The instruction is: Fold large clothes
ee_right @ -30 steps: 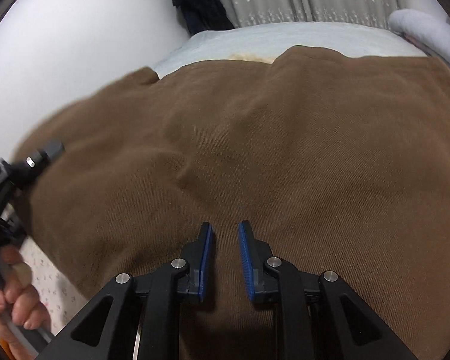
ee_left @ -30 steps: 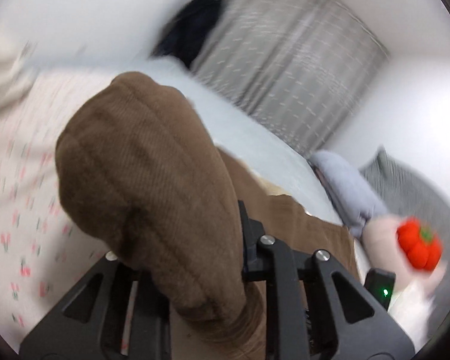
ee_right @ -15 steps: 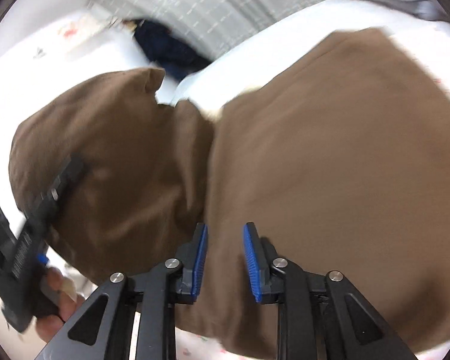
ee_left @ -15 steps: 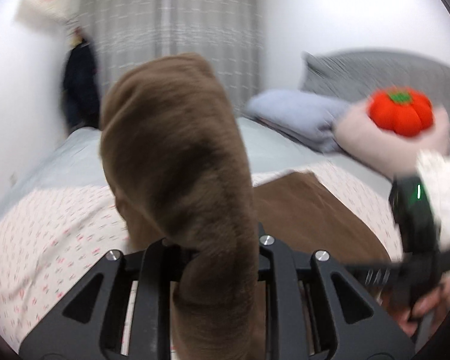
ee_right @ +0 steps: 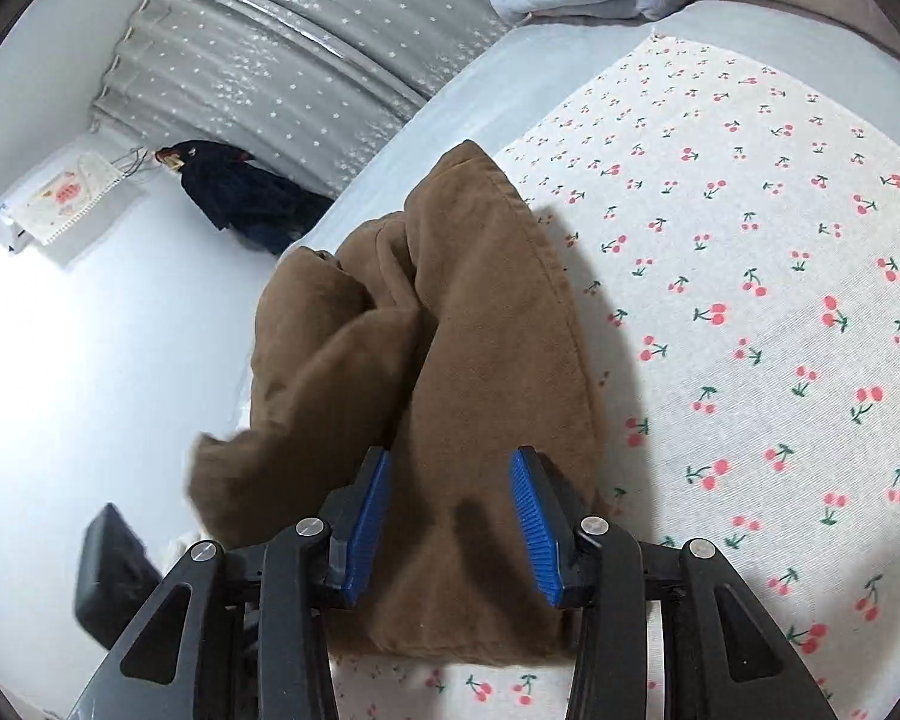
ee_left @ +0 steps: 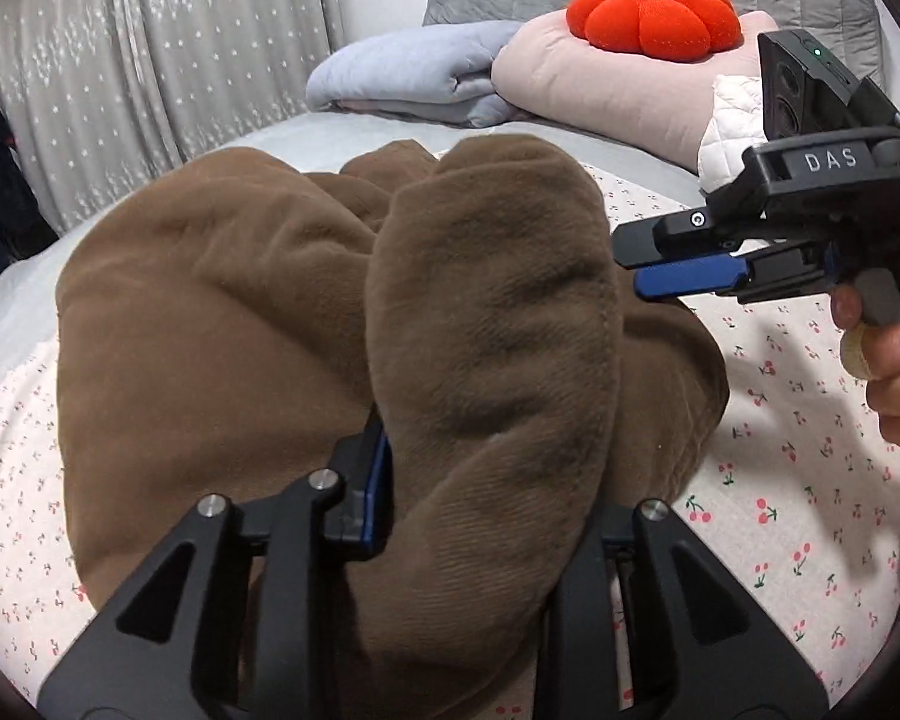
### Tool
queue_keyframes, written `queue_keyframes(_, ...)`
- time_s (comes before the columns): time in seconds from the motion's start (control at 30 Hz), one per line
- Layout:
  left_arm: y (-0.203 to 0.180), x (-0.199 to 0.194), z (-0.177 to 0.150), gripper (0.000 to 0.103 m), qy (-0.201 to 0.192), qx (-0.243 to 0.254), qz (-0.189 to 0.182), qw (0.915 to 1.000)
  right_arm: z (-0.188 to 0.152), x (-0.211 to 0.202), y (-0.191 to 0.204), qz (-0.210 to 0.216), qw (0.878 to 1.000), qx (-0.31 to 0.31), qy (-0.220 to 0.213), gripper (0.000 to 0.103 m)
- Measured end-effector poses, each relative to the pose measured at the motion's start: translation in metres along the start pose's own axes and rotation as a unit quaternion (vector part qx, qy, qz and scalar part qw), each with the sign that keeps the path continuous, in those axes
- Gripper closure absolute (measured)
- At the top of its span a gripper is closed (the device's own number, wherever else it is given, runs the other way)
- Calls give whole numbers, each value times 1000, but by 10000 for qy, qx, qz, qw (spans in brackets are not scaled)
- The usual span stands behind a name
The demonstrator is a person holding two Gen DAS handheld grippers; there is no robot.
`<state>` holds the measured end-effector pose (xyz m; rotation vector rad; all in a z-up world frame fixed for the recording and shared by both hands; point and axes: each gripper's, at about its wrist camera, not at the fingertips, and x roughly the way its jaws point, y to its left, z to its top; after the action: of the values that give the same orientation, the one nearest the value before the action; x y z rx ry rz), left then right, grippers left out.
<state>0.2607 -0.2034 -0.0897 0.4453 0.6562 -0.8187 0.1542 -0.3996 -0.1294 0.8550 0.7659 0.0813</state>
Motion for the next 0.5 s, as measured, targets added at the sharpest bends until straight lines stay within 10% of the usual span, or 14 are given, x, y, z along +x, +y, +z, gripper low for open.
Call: queue_keyframes(0.5,17,-91,-4,31,-319,-953,-1598,9820,39,-5,9,353,9991,-190,119,28)
